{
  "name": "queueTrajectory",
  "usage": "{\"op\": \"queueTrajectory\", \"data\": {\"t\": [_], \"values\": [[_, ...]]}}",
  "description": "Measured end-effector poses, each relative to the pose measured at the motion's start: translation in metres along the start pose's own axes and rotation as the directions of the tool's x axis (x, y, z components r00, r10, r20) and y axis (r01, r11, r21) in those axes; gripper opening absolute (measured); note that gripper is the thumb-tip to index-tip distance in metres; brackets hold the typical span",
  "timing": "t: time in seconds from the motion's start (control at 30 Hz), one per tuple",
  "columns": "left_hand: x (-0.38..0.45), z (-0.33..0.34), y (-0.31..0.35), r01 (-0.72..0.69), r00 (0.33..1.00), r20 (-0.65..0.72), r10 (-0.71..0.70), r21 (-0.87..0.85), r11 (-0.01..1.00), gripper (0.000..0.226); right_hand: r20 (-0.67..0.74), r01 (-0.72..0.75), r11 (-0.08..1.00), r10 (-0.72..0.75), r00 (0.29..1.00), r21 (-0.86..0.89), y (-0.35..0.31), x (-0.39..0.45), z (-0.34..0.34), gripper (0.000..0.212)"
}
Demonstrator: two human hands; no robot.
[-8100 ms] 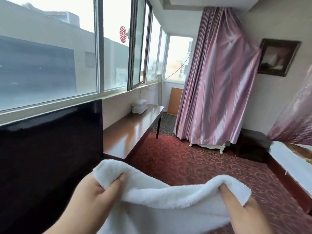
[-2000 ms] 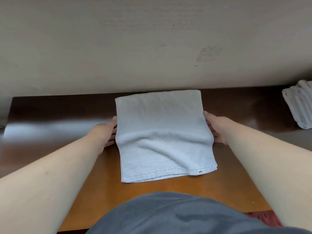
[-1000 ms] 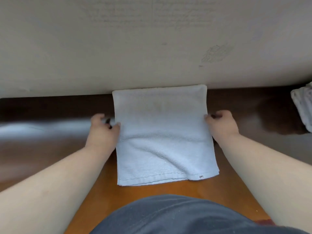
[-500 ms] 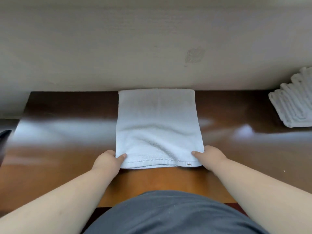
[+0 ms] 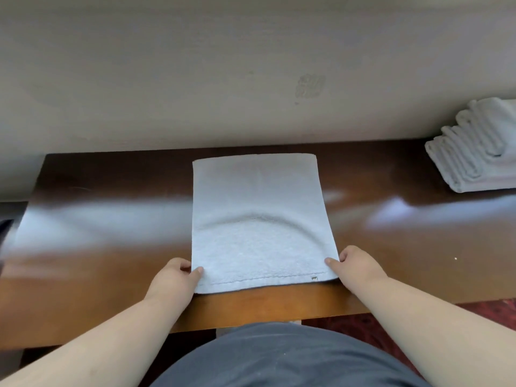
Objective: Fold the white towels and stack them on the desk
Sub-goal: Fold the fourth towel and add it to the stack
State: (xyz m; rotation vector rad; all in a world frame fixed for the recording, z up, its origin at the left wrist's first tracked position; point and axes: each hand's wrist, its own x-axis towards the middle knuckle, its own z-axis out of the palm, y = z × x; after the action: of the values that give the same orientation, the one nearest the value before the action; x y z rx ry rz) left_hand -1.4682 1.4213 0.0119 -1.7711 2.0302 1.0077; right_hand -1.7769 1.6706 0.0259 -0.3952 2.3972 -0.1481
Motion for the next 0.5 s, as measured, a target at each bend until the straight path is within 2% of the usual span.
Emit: {"op": "queueTrajectory", "data": {"t": [0.07,0.1,0.2,0.3,0.4,0.43,0.5], "values": [[0.007,-0.003,0.008,-0.039,0.999,-0.041,0.034,-0.108,0.993,0.042,-0.028,-0.036,0.993,0.040,0.999,0.114,-0.008,-0.002,0.005,0.035],[0.011,-0.004,0.013,-0.041,0.999,0.001,0.041,-0.108,0.993,0.042,-0.004,-0.059,0.986,0.060,0.998,0.155,-0.014,-0.003,0.009,0.036],[0.019,-0.008,0.020,-0.037,0.978,0.206,0.030,0.034,0.999,0.031,0.081,-0.103,0.986,0.093,0.992,0.132,-0.027,-0.012,0.023,0.036],[0.025,-0.015,0.008,-0.024,0.979,0.202,0.016,0.037,0.999,0.026,0.049,-0.027,0.995,0.022,0.999,0.100,-0.032,-0.016,0.032,0.030],[0.022,-0.024,-0.008,-0.021,0.972,0.234,0.014,0.028,0.999,0.026,0.063,-0.046,0.992,0.039,0.997,0.114,-0.034,-0.025,0.032,0.034],[0.021,-0.027,-0.012,-0.061,0.969,0.245,0.035,0.097,0.993,0.029,0.060,-0.049,0.997,0.046,0.997,0.052,-0.034,-0.030,0.032,0.038],[0.019,-0.032,-0.017,-0.099,0.976,0.215,0.046,0.243,0.965,0.039,0.062,0.025,0.973,-0.011,0.998,-0.230,-0.030,-0.036,0.031,0.043]]}}
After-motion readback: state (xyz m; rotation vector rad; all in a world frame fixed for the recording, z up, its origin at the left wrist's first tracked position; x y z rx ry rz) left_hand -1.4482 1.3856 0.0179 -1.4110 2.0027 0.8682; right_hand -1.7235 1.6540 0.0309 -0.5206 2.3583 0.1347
